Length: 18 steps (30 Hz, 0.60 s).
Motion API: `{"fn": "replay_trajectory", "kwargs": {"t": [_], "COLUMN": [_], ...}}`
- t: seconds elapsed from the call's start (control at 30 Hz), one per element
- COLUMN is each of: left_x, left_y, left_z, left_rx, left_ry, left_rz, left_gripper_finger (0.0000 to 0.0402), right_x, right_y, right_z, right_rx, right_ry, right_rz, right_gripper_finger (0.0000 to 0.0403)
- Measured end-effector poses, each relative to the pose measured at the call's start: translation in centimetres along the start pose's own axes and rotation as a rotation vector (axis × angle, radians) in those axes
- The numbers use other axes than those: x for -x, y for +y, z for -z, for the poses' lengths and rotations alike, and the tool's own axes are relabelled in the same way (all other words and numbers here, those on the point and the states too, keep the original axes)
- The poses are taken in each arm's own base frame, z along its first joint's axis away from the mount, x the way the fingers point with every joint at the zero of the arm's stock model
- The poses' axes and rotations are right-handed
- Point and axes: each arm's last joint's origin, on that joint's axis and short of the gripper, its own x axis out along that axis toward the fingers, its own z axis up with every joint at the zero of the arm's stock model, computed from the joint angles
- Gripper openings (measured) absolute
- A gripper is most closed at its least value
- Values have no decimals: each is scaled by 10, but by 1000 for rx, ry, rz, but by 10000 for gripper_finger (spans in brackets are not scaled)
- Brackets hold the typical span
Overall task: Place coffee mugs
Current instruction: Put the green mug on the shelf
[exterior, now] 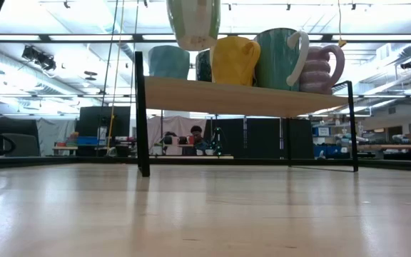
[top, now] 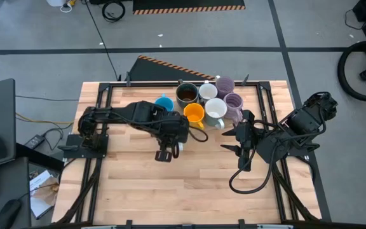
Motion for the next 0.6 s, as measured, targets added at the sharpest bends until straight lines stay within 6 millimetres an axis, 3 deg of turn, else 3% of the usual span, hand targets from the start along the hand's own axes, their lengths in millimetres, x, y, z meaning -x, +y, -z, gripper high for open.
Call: {"fn": "replay_trajectory", "kwargs": {"t": [0.17,0.33,0.6], "left_x": [-17,3,-10], "left_y": [-13,-16,-17], "left_z": [11,32,58], "left_rx": [-1,61,120], "left_ry": [60,-91,-107], "left_rz": [23,1,-4], "left_gripper_finger": [25,25,25], "right_x": [1,2,2], "right_y": [-1,-2,-9], "right_z": [0,-1,-5], "right_rx": [-5,-8,-3], "right_ry": [-1,-12,-29], "right_rz": [-1,-4,13], "right_gripper_finger": [185,185,185]}}
